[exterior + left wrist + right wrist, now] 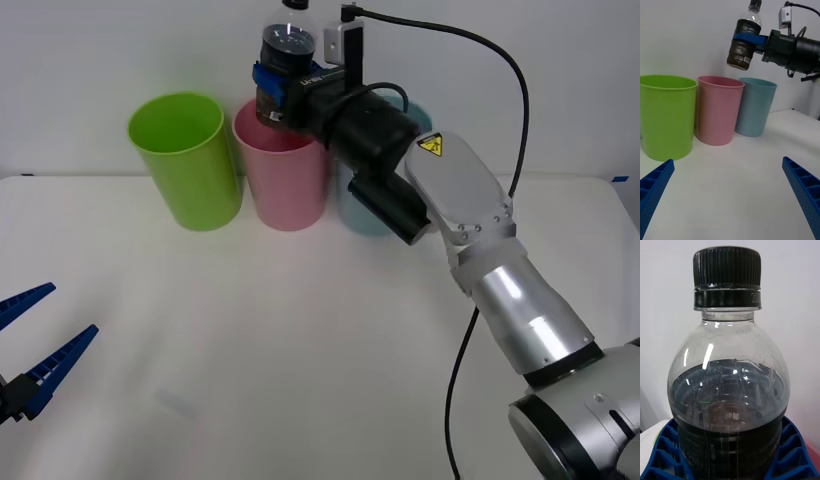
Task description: Grasp the object on the table and drop it into the matching bin: aluminum can to the light blue bin, PET bottle to the pink bin.
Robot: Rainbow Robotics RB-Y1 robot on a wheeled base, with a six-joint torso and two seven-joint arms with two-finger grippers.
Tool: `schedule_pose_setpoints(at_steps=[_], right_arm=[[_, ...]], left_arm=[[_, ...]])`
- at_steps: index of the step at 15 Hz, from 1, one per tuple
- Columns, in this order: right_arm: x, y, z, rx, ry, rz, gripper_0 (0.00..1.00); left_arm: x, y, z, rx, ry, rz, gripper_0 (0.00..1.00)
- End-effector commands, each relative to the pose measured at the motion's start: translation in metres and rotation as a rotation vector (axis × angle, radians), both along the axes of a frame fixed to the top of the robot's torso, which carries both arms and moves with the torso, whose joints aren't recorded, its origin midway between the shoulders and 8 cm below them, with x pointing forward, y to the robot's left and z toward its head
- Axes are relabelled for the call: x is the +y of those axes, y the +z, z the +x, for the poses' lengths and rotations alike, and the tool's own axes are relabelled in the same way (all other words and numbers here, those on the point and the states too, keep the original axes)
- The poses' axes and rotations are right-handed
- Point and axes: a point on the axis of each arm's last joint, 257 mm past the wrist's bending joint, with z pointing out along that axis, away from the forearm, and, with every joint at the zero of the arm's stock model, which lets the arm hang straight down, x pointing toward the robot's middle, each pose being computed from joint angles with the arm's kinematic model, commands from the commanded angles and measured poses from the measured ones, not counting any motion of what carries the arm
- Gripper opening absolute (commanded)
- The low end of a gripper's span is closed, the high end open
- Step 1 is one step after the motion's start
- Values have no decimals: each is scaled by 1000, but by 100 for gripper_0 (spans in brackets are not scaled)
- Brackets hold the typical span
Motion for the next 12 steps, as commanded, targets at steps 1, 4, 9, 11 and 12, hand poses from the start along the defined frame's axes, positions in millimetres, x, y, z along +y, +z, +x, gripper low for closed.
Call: schedule_pose_setpoints(at_steps=[1,4,9,11,12], right_arm=[[8,1,19,12,-59,-4,0],[14,1,35,20,-115,-16,0],[17,4,38,5,-140,-32,0],[16,3,39,4,-143,-35,0],[16,3,39,2,-143,-37,0]], left_arm=[[0,0,0,0,0,0,100],[0,0,0,0,0,0,100],[0,0,0,0,0,0,100],[0,0,0,0,0,0,100],[0,0,0,0,0,0,100]])
